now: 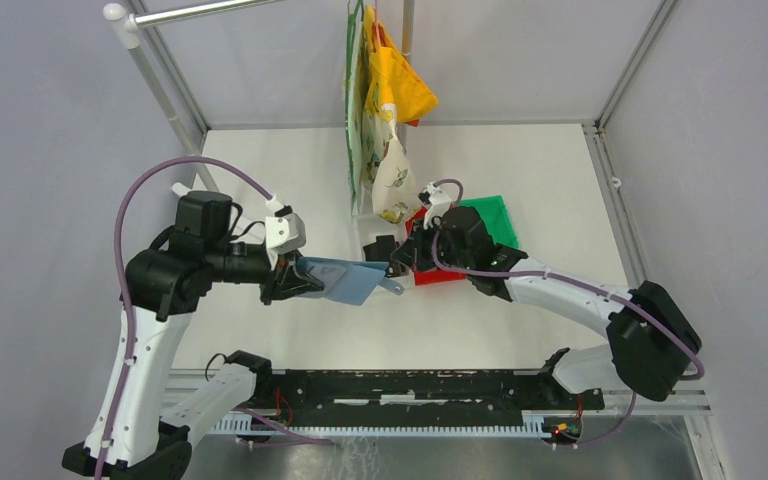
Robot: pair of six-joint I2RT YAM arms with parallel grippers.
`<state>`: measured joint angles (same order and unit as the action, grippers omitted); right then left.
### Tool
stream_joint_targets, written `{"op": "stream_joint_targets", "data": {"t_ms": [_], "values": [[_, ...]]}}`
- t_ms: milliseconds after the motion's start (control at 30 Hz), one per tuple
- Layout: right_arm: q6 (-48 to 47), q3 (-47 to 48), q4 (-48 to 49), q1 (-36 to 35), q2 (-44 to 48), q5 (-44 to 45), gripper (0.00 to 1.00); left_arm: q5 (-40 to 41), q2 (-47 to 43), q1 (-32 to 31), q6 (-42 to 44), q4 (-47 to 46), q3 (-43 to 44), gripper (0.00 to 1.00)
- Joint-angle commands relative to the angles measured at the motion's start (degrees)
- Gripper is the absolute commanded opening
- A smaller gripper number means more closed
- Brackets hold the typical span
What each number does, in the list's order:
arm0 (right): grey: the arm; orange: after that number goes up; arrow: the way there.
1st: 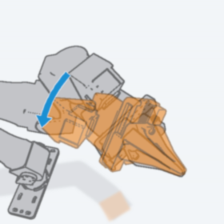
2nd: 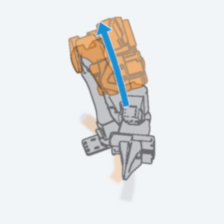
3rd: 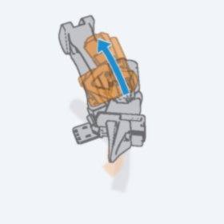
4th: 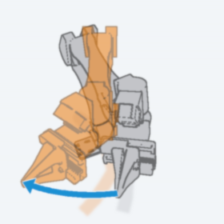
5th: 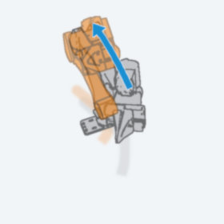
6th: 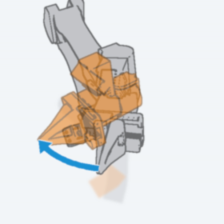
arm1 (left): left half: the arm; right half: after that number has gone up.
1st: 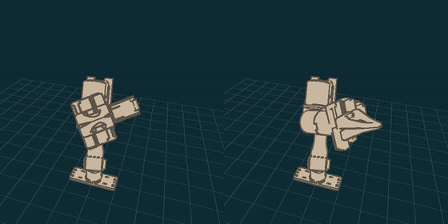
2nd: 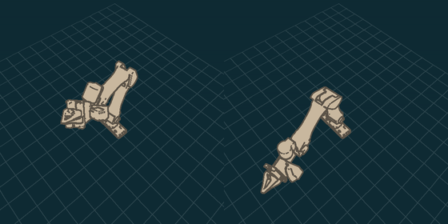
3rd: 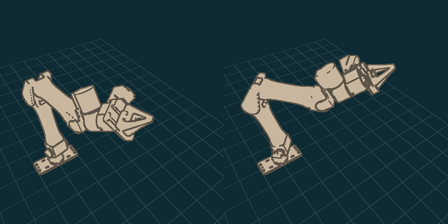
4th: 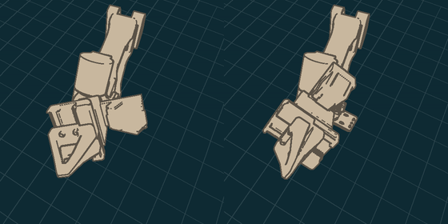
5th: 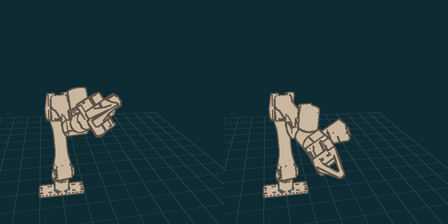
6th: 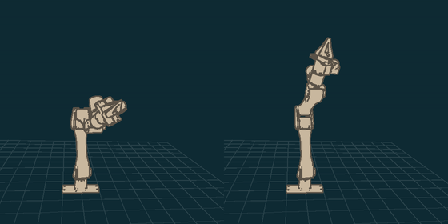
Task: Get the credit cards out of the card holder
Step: Place the credit card in the storage box.
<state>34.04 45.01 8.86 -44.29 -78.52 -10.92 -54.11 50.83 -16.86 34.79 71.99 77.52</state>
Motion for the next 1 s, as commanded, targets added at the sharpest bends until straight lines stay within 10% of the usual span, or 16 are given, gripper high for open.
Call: {"op": "stream_joint_targets", "data": {"t_ms": [0, 200, 500, 967], "values": [[-1.6, 4.6, 3.3, -2.8, -4.6, 4.5, 0.0, -2.1, -1.8, -0.2, 4.0, -0.5, 0.7, 0.02], [-2.9, 6.4, 3.5, -4.0, -9.4, 9.3, 0.03, -4.4, -2.0, -0.2, 3.9, -0.5, 1.7, 0.02], [-4.0, 7.4, 2.7, -4.1, -10.2, 13.7, 0.41, -5.6, -2.9, -0.2, 4.6, -0.6, 1.8, 0.02], [-5.3, 0.5, 2.8, -5.5, 16.1, 6.2, 0.7, -5.2, -3.7, -0.2, 3.7, -3.9, -0.1, 0.02]]}}
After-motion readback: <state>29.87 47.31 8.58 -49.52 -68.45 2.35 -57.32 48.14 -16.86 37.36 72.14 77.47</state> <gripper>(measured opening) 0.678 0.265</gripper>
